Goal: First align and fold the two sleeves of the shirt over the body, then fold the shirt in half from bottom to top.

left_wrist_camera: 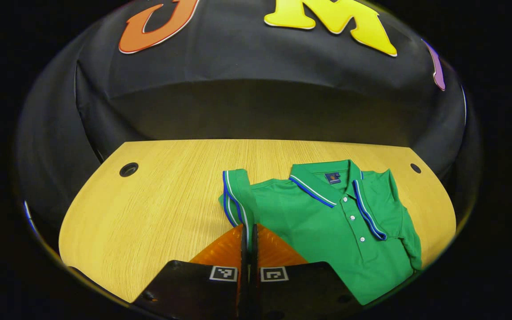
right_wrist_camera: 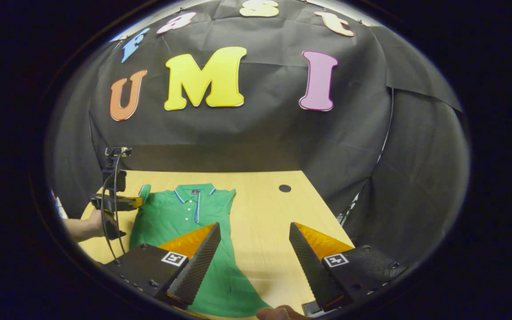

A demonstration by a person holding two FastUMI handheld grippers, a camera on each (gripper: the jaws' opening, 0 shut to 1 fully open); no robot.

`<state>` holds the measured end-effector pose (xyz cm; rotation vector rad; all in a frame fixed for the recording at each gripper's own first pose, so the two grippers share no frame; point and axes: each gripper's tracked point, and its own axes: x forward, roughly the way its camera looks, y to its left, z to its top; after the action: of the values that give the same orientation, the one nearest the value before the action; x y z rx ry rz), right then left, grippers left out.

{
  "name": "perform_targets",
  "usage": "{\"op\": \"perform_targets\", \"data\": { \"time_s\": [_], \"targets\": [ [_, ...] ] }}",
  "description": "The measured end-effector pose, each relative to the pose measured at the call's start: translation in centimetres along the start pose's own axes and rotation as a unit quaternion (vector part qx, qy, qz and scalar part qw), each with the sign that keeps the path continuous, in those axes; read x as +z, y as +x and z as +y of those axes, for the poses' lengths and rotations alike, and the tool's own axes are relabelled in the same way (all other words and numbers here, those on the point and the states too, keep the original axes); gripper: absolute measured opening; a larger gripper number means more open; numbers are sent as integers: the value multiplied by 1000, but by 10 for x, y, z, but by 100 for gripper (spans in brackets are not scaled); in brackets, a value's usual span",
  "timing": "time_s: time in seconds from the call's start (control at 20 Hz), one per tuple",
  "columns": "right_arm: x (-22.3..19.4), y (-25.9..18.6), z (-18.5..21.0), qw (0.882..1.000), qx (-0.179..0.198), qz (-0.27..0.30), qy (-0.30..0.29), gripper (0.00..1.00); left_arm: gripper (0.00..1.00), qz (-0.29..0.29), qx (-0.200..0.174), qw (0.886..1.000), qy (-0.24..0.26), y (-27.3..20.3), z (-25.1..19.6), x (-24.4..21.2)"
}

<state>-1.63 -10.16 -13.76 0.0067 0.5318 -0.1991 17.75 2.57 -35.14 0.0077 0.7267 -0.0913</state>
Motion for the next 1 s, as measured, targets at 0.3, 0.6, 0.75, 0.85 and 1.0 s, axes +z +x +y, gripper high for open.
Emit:
{"op": "perform_targets", "data": {
  "time_s": [0.3, 0.6, 0.75, 0.85, 1.0],
  "targets": [
    [-8, -12, -31, 1000, -12, 0, 5, 95, 6, 13, -3, 1000, 14, 7, -53, 4],
    [-30, -26, -63, 999, -29, 21, 11, 95, 10, 20, -18, 1000, 10, 18, -113, 0],
    [-29, -26, -68, 999, -27, 20, 9, 95, 17, 14, -32, 999, 4, 18, -133, 2],
    [-29, -24, -66, 1000, -20, 19, 8, 95, 20, 7, -44, 999, 3, 12, -142, 7],
    [-24, -19, -60, 1000, -10, 14, 6, 95, 59, -6, -49, 999, 0, -5, -144, 15]
  ]
}}
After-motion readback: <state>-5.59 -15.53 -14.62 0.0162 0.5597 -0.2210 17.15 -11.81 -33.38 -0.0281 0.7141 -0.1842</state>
